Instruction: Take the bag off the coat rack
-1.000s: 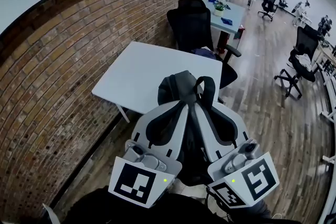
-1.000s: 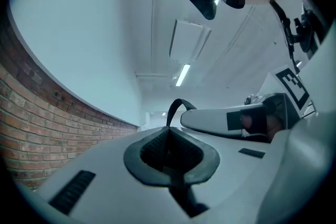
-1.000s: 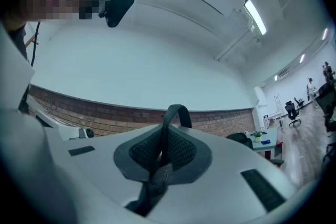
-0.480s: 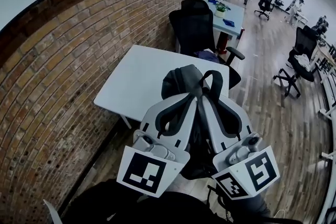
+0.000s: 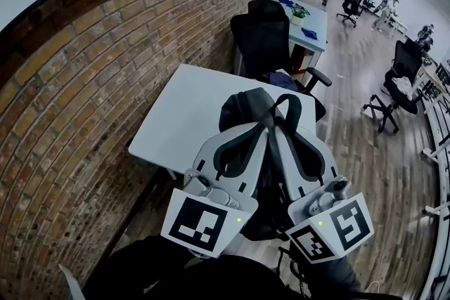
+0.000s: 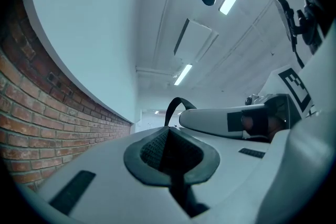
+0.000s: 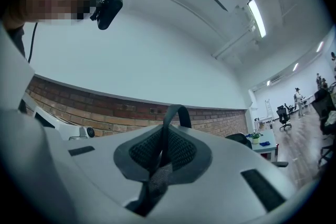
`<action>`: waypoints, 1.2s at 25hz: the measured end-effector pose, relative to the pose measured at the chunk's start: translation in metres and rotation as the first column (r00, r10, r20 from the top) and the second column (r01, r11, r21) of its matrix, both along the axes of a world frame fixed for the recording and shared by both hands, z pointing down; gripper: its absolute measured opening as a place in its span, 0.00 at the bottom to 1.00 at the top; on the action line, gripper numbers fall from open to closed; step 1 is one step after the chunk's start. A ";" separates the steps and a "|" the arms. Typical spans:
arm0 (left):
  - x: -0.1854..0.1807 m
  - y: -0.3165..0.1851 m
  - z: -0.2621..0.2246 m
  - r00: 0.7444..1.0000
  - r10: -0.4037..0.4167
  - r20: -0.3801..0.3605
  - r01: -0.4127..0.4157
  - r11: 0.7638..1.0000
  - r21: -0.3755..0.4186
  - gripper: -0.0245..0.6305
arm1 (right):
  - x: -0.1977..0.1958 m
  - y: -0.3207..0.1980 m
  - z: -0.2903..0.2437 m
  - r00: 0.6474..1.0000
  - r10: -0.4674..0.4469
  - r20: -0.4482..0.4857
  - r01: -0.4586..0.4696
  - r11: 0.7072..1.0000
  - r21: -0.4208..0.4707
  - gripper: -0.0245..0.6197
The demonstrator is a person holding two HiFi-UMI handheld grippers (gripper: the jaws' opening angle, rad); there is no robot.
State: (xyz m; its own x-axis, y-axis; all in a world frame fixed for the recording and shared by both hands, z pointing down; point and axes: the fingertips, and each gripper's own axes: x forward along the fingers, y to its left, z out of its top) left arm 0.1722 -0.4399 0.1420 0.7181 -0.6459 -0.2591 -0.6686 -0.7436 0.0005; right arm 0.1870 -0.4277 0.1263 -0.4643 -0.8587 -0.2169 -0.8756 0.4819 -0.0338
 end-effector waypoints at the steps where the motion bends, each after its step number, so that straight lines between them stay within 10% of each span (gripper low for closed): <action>1: -0.004 -0.005 0.000 1.000 0.002 -0.004 -0.002 1.000 -0.001 0.05 | -0.004 -0.005 0.000 1.000 0.001 0.000 -0.001 1.000 0.001 0.07; 30: -0.020 -0.222 0.017 0.988 -0.152 0.019 0.153 0.987 -0.038 0.05 | -0.017 -0.224 0.015 0.971 -0.210 0.111 0.211 0.977 0.003 0.07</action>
State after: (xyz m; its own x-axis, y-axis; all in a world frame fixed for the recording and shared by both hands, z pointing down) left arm 0.1521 -0.6623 0.1593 0.6140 -0.7578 -0.2208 -0.7745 -0.6323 0.0164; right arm 0.1697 -0.6512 0.1415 -0.6089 -0.7460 -0.2697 -0.7449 0.6546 -0.1291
